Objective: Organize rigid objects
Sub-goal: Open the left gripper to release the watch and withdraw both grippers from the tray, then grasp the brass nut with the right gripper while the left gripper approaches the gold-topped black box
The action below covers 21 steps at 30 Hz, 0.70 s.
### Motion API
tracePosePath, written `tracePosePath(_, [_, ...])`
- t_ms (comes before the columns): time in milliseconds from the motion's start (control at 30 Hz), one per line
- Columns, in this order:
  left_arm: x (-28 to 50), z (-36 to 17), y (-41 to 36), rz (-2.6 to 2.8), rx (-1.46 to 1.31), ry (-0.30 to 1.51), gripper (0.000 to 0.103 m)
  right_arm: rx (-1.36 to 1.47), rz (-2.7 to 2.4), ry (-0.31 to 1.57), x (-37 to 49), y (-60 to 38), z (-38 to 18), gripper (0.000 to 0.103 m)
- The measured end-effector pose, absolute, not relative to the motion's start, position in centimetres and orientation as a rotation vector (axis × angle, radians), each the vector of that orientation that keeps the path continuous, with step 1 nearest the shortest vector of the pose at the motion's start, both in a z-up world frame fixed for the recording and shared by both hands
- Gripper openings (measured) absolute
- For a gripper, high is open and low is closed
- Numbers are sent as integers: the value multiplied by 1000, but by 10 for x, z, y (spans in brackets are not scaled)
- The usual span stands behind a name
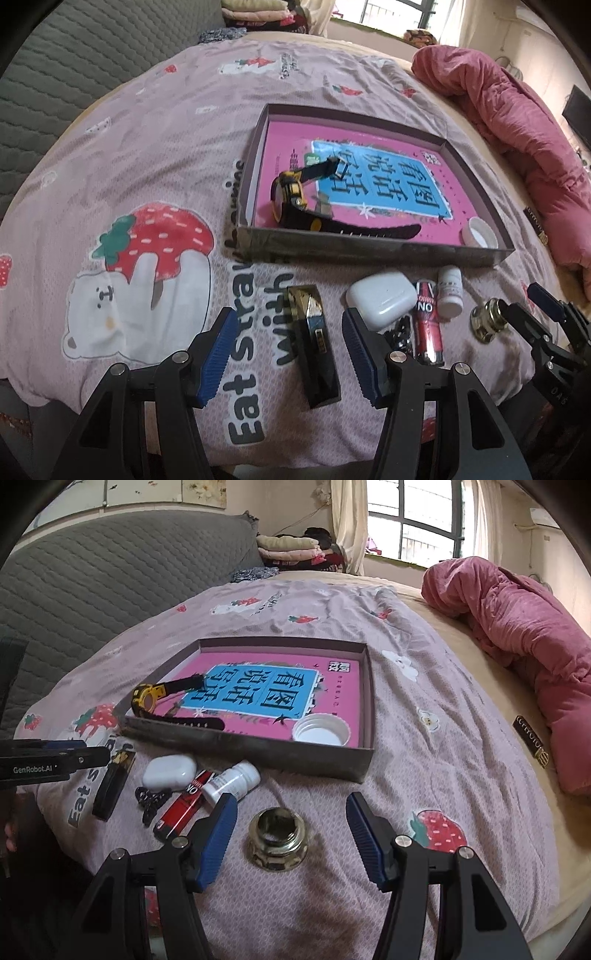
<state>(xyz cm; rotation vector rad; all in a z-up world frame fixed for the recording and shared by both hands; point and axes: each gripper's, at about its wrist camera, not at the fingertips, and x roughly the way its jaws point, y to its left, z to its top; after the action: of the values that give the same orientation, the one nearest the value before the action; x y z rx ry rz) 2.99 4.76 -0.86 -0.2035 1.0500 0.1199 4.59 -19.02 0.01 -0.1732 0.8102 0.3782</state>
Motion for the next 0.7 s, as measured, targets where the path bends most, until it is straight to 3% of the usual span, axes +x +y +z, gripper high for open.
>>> tracePosePath(700, [31, -31, 39, 83, -210, 1141, 61, -185, 393, 904, 51, -185, -23, 61])
